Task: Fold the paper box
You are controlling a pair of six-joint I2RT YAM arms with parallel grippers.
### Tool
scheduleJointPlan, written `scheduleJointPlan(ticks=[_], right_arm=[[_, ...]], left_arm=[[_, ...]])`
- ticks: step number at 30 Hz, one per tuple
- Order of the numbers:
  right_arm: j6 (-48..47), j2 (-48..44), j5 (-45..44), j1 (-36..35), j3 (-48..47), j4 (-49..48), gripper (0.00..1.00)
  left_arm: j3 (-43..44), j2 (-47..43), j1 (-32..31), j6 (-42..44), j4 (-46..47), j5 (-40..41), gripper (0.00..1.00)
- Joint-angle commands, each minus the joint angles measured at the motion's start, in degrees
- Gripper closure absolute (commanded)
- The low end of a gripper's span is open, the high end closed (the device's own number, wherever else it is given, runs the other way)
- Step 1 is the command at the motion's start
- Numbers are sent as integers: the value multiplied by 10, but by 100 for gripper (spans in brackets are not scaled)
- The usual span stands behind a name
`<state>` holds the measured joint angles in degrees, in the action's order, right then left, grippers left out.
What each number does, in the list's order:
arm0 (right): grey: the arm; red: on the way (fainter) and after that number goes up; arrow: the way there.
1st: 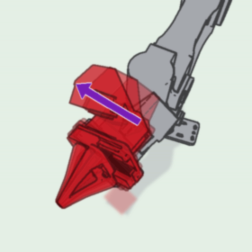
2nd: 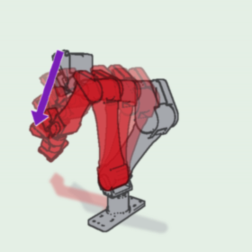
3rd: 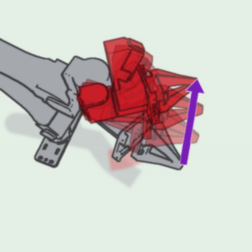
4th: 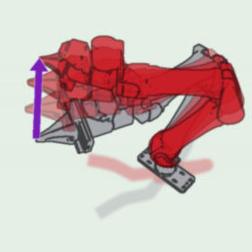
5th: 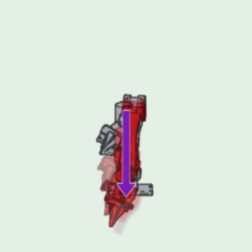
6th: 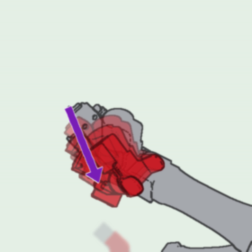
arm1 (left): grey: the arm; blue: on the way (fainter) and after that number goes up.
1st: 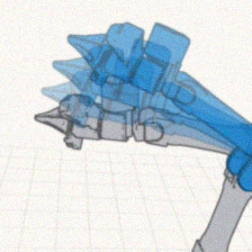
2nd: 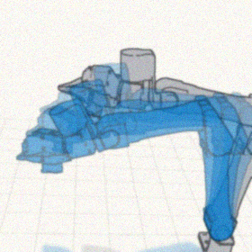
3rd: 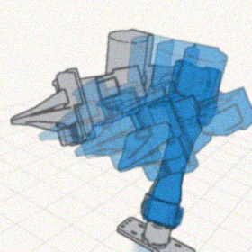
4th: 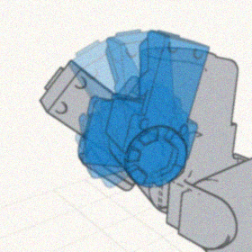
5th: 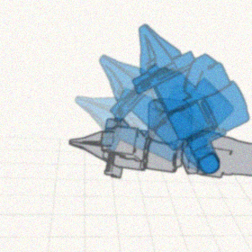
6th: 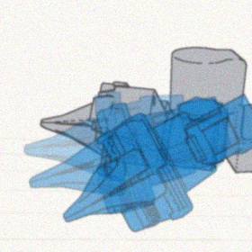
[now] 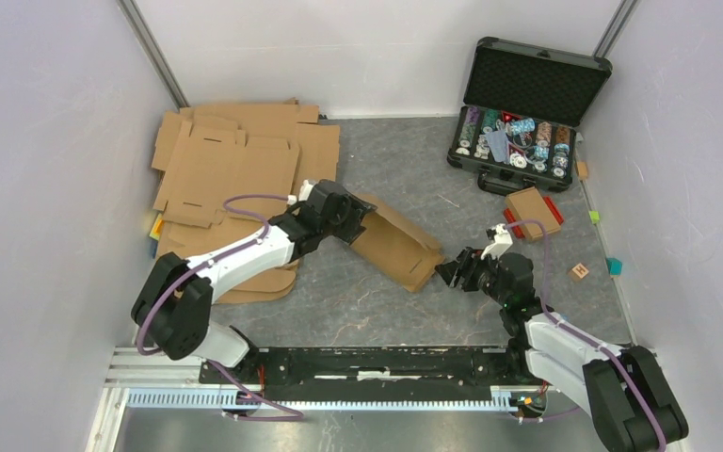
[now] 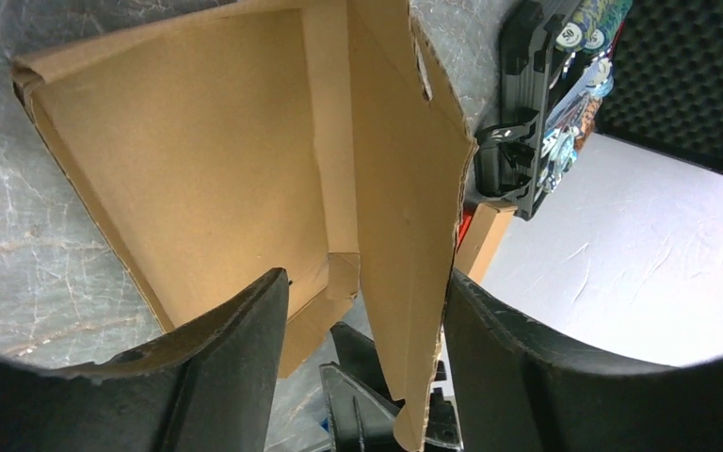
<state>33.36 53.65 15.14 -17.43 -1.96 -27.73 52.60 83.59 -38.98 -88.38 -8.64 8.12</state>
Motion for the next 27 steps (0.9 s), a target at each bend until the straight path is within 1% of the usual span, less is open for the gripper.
scheduleJointPlan(ticks=[1, 3, 6, 9, 13, 16, 22, 27], right_arm=[[26, -4, 43, 2, 13, -57, 33], [30, -3, 45, 2, 12, -59, 34], [32, 8, 38, 2, 6, -54, 33], [34, 26, 23, 2, -2, -55, 32], [43, 48, -9, 3, -15, -57, 31], [52, 59, -24, 3, -21, -67, 33], [64, 70, -49, 5, -40, -59, 34], [53, 70, -103, 6, -62, -19, 41]], left_arm=[[10, 10, 25, 92, 50, -44, 32], [1, 13, 44, 102, 58, -76, 32], [-26, 16, 71, 121, 120, -137, 33], [-27, 21, 82, 133, 124, -160, 34], [-16, 26, 82, 155, 110, -159, 33], [-3, 31, 83, 174, 91, -148, 31], [18, 31, 86, 230, 90, -124, 29], [30, 40, 86, 247, 72, -121, 29]])
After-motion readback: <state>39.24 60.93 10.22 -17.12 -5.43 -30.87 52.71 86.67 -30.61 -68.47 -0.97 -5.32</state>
